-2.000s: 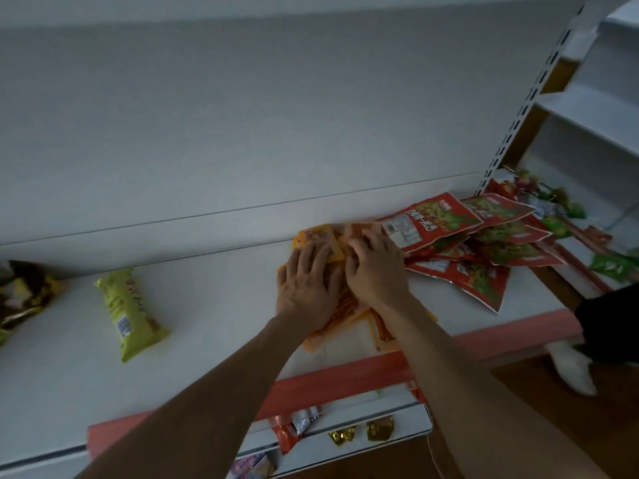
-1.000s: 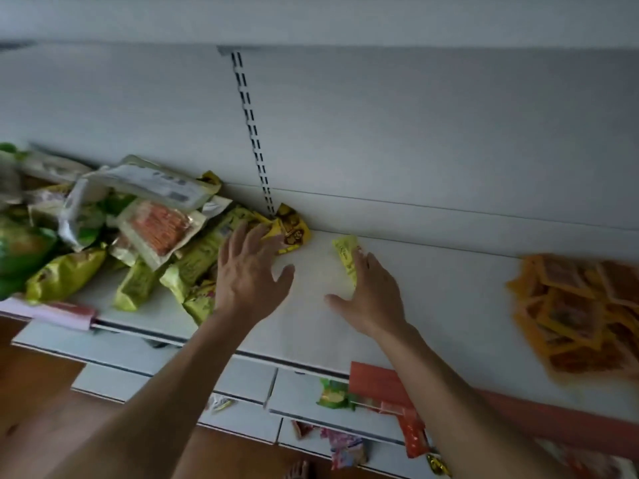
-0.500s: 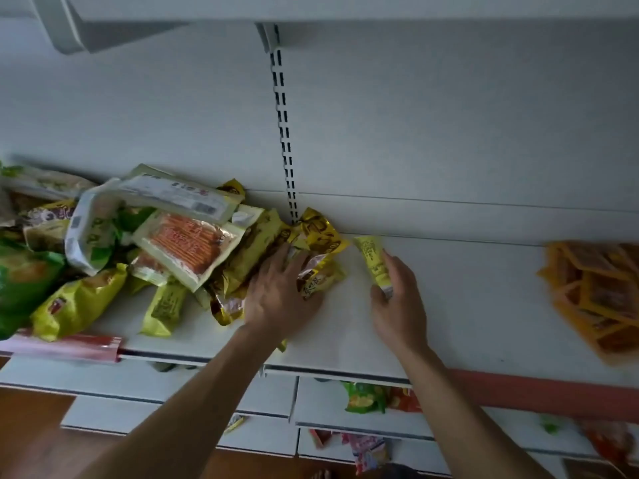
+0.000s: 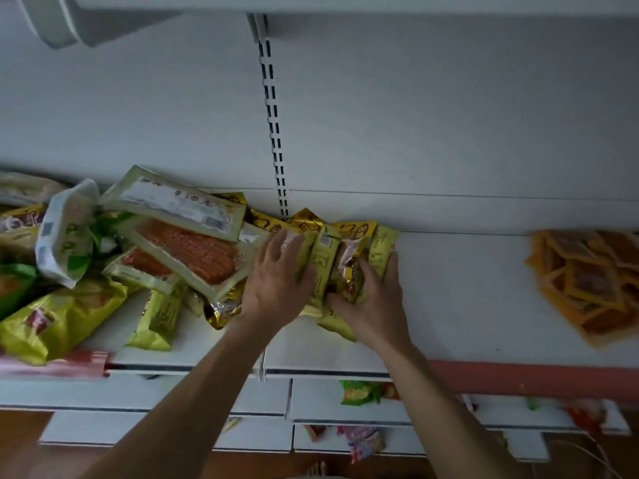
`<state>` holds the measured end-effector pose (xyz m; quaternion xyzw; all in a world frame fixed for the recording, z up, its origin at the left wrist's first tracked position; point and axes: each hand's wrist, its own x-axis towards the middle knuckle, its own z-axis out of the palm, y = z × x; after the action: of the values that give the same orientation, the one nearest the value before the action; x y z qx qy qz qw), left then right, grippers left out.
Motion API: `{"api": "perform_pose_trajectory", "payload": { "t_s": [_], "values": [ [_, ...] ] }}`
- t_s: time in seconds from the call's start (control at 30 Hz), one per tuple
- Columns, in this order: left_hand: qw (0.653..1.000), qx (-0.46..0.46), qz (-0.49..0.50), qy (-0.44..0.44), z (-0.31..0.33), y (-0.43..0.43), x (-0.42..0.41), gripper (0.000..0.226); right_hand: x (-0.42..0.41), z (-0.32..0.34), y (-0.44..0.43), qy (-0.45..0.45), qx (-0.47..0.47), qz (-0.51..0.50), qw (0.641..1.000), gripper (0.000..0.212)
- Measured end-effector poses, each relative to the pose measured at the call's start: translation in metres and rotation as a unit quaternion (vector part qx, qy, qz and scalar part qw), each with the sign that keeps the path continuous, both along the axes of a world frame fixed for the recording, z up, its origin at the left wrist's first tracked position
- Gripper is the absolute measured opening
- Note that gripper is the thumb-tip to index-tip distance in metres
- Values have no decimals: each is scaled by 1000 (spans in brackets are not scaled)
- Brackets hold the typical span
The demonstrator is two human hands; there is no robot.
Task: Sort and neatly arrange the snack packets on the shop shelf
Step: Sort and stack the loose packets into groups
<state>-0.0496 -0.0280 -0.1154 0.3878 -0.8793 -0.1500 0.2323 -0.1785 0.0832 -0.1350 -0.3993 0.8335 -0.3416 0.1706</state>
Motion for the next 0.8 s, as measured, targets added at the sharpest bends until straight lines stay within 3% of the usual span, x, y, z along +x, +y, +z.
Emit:
{"api": "perform_pose_trajectory", "payload": {
  "t_s": [0.07,0.17,0.27,0.37,0.47,0.57,0.7,0.8],
  "values": [
    [997,62,-5,-53,-11,2,3,61,-3,3,-2,17,34,-2,999,82],
    [995,79,-8,-54,-19,16,-7,75,-8,9,-2,70,71,-7,995,80],
    [993,105,17,-54,-19,19,-19,78,-11,12,4,58,94,5,994,86],
    [992,102,-13,-68,-17,15,-25,81,-19,16,9,51,103,2,993,89],
    [987,96,-41,-126,-14,8,-30,91,-31,15,18,125,130,-17,984,89],
    [981,87,-48,-167,-12,5,-37,100,-40,10,31,132,150,-11,980,88],
    [988,96,-26,-118,-7,9,-39,98,-53,10,44,118,119,-26,986,83],
    [994,107,5,-34,4,12,-40,96,-69,15,57,55,60,-68,994,84]
  ]
}}
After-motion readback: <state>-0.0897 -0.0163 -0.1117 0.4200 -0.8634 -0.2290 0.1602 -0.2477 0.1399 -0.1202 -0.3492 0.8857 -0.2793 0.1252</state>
